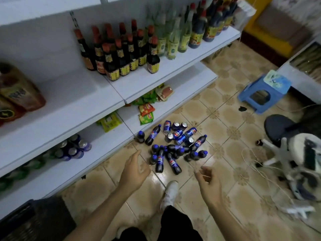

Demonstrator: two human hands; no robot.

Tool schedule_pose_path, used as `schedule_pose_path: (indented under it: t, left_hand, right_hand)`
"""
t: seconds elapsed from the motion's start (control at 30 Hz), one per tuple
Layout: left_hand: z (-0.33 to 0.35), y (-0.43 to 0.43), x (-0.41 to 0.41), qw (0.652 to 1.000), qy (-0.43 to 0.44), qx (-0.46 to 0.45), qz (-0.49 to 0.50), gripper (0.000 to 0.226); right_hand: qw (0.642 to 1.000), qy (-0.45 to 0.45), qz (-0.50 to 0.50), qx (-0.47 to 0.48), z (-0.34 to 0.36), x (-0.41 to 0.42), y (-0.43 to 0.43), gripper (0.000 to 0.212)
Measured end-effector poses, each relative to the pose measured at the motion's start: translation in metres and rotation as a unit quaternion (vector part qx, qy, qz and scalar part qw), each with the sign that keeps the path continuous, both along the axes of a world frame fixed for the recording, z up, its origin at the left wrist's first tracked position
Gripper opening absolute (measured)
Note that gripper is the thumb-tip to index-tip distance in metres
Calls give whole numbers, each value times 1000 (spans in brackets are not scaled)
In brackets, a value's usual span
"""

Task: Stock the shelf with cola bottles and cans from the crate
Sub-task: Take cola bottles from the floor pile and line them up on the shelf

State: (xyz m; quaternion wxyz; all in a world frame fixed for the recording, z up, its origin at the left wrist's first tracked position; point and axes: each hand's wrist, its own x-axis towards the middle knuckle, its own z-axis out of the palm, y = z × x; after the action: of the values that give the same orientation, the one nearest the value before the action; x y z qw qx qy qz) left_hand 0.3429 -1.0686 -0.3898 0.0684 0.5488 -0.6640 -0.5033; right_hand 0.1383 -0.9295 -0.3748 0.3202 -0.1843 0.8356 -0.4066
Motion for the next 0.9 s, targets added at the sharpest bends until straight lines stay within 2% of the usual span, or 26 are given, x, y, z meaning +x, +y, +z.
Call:
schedule_pose_path:
  t: [0.13,0.23,0.37,0.43,0.5,0.57,0.63,0.73,0.83,0.9]
  left_hand:
    - [-59,-28,-40,997,-49,44,-32,75]
    - [-110,-64,-50,993,-89,49,-53,78]
    - [-187,-104,-52,990,-115,75,-21,78]
    - [-235,-113,-52,986,-124,107,-10,74]
    - [-291,-119,-53,979,-135,146,-40,71]
    - [-340,-120,-53,974,-136,169,-69,67]
    - [-385,-123,-57,972,-130,175,-86,66]
    - [-444,-121,-60,966,-139,192,-108,70]
    - [-485,-109,-64,959,-147,198,-143,66]
    - [-498,-100,-65,955,-149,206,-152,69]
  right_hand:
    - [990,-38,83,112,-48,-43,-18,21]
    - [961,-75,179,196,-97,-70,-46,23]
    - [926,-51,264,265,-179,-89,-99,33]
    - [882,-5,363,302,-232,-87,-123,42]
    - [812,52,471,340,-289,-78,-148,51]
    - [769,97,521,358,-343,-65,-173,56]
    - [778,108,504,360,-396,-53,-196,60]
    - [821,79,442,351,-467,-34,-220,66]
    - [819,68,419,386,-517,-19,-227,78]
    - [823,90,400,393,-535,-11,-226,61]
